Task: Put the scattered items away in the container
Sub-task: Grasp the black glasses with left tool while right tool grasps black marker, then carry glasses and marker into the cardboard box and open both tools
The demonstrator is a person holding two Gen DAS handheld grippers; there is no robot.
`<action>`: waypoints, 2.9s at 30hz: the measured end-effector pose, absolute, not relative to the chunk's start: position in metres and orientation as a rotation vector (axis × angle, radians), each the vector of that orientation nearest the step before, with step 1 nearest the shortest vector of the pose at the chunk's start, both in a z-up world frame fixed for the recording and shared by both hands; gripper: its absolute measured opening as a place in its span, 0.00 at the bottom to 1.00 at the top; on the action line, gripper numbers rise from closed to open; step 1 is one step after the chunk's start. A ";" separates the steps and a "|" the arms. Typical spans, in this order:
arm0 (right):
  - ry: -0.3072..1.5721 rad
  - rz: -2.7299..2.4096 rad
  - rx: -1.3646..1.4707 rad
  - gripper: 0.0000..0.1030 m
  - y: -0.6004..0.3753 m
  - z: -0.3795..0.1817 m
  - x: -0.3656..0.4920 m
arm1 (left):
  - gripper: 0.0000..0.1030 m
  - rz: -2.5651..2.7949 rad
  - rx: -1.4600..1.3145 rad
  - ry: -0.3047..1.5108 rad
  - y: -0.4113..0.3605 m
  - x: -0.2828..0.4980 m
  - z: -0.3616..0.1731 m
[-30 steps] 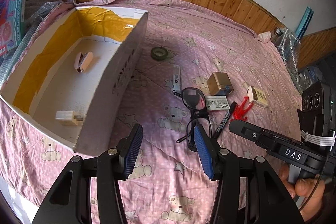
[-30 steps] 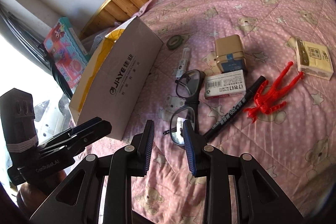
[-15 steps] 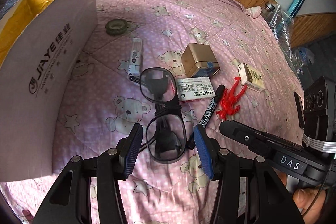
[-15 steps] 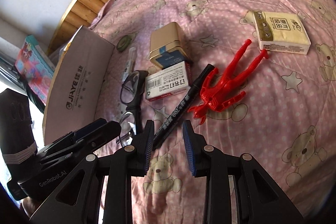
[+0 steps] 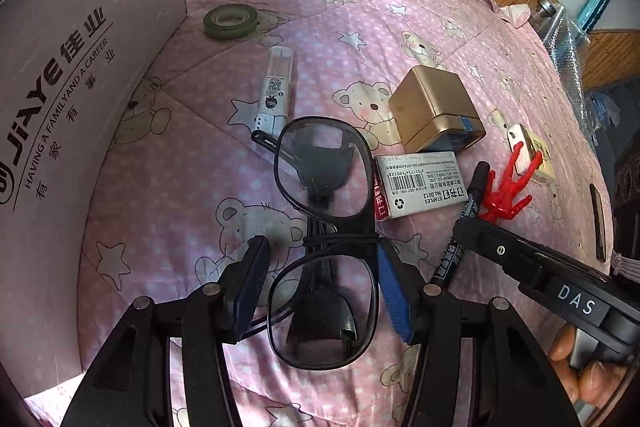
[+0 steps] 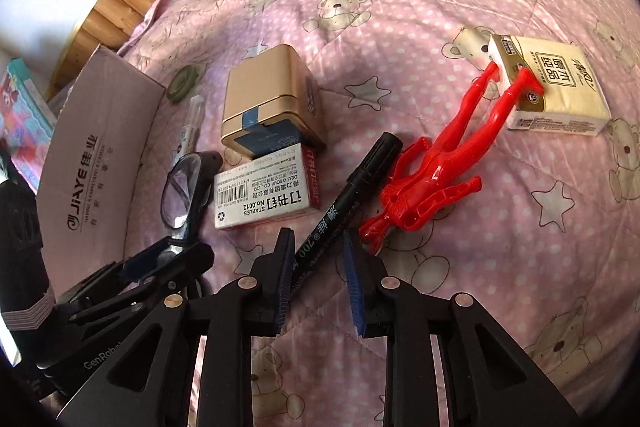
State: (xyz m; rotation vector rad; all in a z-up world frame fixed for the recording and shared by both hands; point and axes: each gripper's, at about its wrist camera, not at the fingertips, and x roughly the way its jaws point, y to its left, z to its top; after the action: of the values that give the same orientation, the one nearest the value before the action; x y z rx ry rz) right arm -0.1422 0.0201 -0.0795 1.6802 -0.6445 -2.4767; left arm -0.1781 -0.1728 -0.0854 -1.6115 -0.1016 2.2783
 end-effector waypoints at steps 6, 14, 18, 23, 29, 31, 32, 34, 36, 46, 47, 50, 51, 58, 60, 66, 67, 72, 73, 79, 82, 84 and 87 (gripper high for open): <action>-0.476 -2.519 1.647 0.23 0.007 -0.077 -0.147 | 0.54 2.311 -1.533 0.005 -0.155 -0.183 -0.086; -0.584 -2.472 1.593 0.14 0.014 -0.061 -0.120 | 0.36 2.342 -1.505 -0.030 -0.178 -0.176 -0.072; -0.599 -2.467 1.563 0.13 0.012 -0.055 -0.110 | 0.36 2.364 -1.514 -0.035 -0.188 -0.170 -0.064; -0.599 -2.460 1.518 0.13 0.005 -0.045 -0.101 | 0.36 2.394 -1.501 -0.010 -0.188 -0.158 -0.052; -0.596 -2.463 1.475 0.13 0.001 -0.034 -0.088 | 0.36 2.424 -1.467 0.013 -0.188 -0.145 -0.038; -0.603 -2.465 1.462 0.13 0.001 -0.031 -0.084 | 0.36 2.430 -1.455 0.015 -0.187 -0.141 -0.032; -0.604 -2.467 1.455 0.13 0.001 -0.030 -0.082 | 0.36 2.433 -1.448 0.017 -0.187 -0.138 -0.029; -0.606 -2.470 1.443 0.13 0.000 -0.027 -0.078 | 0.36 2.438 -1.434 0.017 -0.187 -0.135 -0.024; -0.607 -2.470 1.433 0.13 -0.001 -0.024 -0.075 | 0.36 2.440 -1.423 0.017 -0.186 -0.130 -0.020; -0.591 -2.479 1.370 0.13 -0.012 -0.007 -0.058 | 0.36 2.472 -1.371 -0.001 -0.196 -0.112 0.001; -0.593 -2.480 1.365 0.13 -0.013 -0.006 -0.057 | 0.36 2.477 -1.367 -0.003 -0.197 -0.110 0.004; -0.597 -2.482 1.356 0.13 -0.014 -0.003 -0.054 | 0.36 2.481 -1.358 -0.006 -0.200 -0.104 0.008; -0.599 -2.478 1.357 0.13 -0.013 -0.003 -0.054 | 0.36 2.483 -1.357 -0.009 -0.202 -0.103 0.009; -0.592 -2.480 1.334 0.13 -0.019 0.006 -0.046 | 0.36 2.493 -1.337 -0.039 -0.210 -0.093 0.018; -0.585 -2.482 1.326 0.13 -0.021 0.009 -0.045 | 0.36 2.498 -1.326 -0.051 -0.214 -0.092 0.021; -0.533 -2.484 1.294 0.13 -0.033 0.022 -0.046 | 0.36 2.521 -1.295 -0.089 -0.224 -0.089 0.034; -0.523 -2.484 1.288 0.13 -0.036 0.024 -0.047 | 0.36 2.525 -1.291 -0.096 -0.226 -0.089 0.035; -0.487 -2.479 1.274 0.13 -0.046 0.030 -0.050 | 0.36 2.538 -1.275 -0.127 -0.237 -0.090 0.042; -0.481 -2.479 1.272 0.13 -0.048 0.031 -0.052 | 0.36 2.540 -1.272 -0.134 -0.239 -0.090 0.044; -0.438 -2.481 1.253 0.13 -0.059 0.041 -0.058 | 0.36 2.560 -1.252 -0.182 -0.254 -0.094 0.051; -0.416 -2.479 1.241 0.13 -0.065 0.047 -0.063 | 0.36 2.568 -1.239 -0.207 -0.260 -0.096 0.056; -0.403 -2.476 1.234 0.13 -0.071 0.050 -0.066 | 0.36 2.574 -1.229 -0.223 -0.265 -0.097 0.059; -0.380 -2.470 1.228 0.13 -0.078 0.054 -0.070 | 0.36 2.586 -1.213 -0.244 -0.272 -0.100 0.064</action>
State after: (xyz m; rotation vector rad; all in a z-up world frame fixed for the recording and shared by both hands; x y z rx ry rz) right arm -0.0702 -0.0781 0.0536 1.2281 -0.3804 -2.4698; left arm -0.0997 -0.2717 0.0641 -1.2126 -0.2441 2.5857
